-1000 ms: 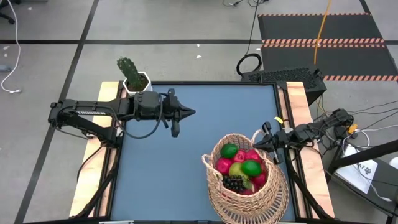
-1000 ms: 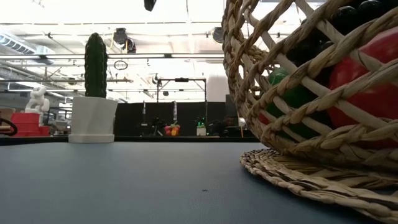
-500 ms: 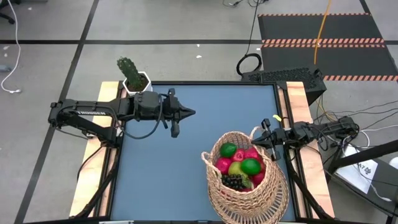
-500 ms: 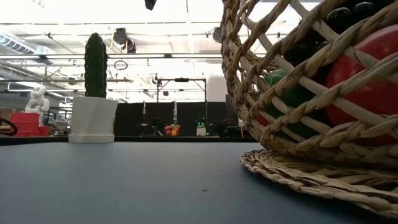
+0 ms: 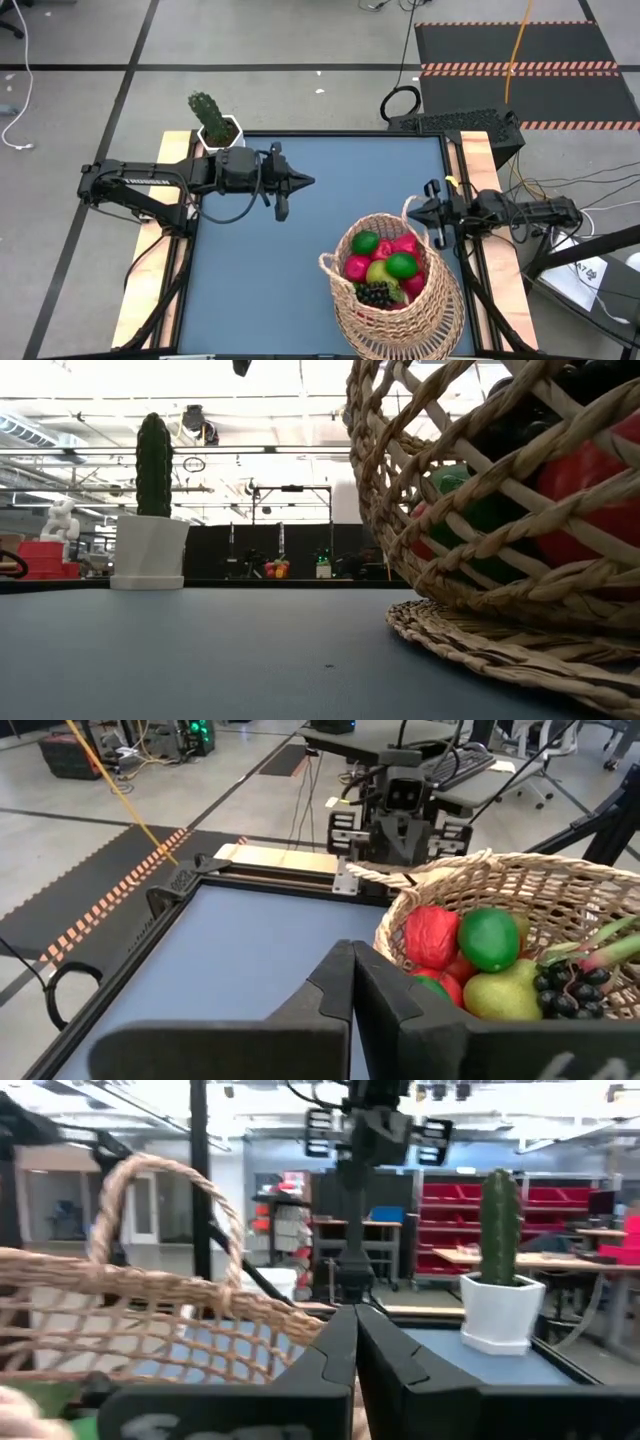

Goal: Build produce basket
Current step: Return to Home Position

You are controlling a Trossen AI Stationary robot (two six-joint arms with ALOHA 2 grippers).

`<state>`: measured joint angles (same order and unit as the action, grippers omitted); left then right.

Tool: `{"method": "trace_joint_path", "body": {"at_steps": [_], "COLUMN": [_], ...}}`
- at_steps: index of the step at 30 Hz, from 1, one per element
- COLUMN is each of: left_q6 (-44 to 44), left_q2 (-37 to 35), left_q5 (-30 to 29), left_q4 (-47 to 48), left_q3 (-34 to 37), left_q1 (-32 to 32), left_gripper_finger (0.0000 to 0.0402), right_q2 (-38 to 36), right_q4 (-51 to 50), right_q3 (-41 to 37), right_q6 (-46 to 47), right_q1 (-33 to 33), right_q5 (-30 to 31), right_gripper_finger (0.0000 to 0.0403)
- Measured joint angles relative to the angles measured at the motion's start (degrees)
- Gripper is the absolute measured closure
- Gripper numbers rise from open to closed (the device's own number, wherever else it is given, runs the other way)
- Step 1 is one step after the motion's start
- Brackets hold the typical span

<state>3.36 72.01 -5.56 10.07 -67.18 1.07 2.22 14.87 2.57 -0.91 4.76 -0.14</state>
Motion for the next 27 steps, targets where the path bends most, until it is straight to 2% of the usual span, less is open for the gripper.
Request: {"method": "trace_joint_path", "body": {"at_steps": [8,16,27], "left_q6": [-0.11,-1.61,-1.53], "left_q2": [0.0,0.0,0.0], "left_q5": [0.02,0.0,-0.04], "left_q4": [-0.09,-0.57,-0.48], "left_q3": [0.0,0.0,0.0], "left_q1": [0.0,0.64,0.67], "left_gripper_finger": [0.0393,0.0391,0.0395], "right_q2": [0.39,8.65,11.41], "right_q4": [0.32,-4.72,-4.11], "right_q3": [0.98,5.29,2.62], "right_q6": [1.34,1.94,0.43], "right_q1": [-9.12,-17.94,-15.9], "right_q5": [-0.52,-17.71,-14.94], "right_gripper_finger": [0.0403,0.0403,0.0403]}}
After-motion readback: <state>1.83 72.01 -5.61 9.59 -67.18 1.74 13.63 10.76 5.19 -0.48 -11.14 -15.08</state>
